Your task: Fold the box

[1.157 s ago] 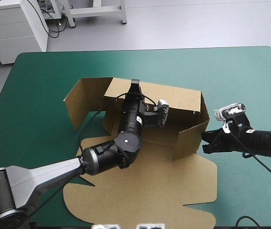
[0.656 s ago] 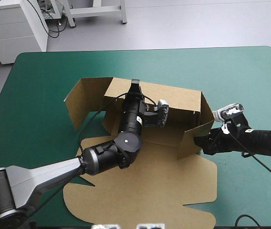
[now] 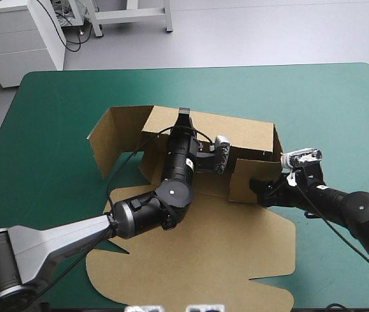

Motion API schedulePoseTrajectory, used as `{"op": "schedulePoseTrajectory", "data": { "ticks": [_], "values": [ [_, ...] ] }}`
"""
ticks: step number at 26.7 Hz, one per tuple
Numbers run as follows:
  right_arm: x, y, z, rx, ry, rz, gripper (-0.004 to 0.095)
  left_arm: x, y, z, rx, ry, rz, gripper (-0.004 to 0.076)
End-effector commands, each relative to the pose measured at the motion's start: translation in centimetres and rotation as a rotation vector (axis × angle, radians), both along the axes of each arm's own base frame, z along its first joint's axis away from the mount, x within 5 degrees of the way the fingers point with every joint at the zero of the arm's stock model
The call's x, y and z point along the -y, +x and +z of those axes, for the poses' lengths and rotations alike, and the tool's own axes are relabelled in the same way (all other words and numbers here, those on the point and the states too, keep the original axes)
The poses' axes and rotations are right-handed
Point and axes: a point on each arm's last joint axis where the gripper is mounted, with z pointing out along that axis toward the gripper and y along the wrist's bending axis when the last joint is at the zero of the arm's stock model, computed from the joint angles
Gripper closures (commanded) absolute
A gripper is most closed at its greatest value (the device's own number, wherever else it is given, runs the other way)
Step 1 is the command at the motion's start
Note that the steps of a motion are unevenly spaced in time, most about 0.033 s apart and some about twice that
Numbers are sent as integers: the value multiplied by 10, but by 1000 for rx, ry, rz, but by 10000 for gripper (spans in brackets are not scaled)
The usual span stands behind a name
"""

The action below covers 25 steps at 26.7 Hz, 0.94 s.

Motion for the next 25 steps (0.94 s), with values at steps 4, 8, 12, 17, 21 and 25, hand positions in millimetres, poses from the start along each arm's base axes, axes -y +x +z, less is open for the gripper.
{"op": "schedulePoseTrajectory", "data": {
  "ticks": [4,8,12,17,21,25],
  "values": [
    [-14,6,17,130,26,-137,233,-8,-4,33,109,-41,7,731],
    [-17,8,18,136,48,-187,236,-8,-4,33,109,-41,7,731],
    [-16,8,18,137,51,-197,365,-8,-4,33,109,-41,7,731],
    [-16,9,18,148,39,-197,712,-8,-4,33,109,-41,7,731],
    [-16,9,18,163,14,-180,876,-7,-4,32,105,-43,-4,731],
    [-16,9,19,159,29,-190,877,-6,-4,32,102,-44,-15,731]
  ]
}}
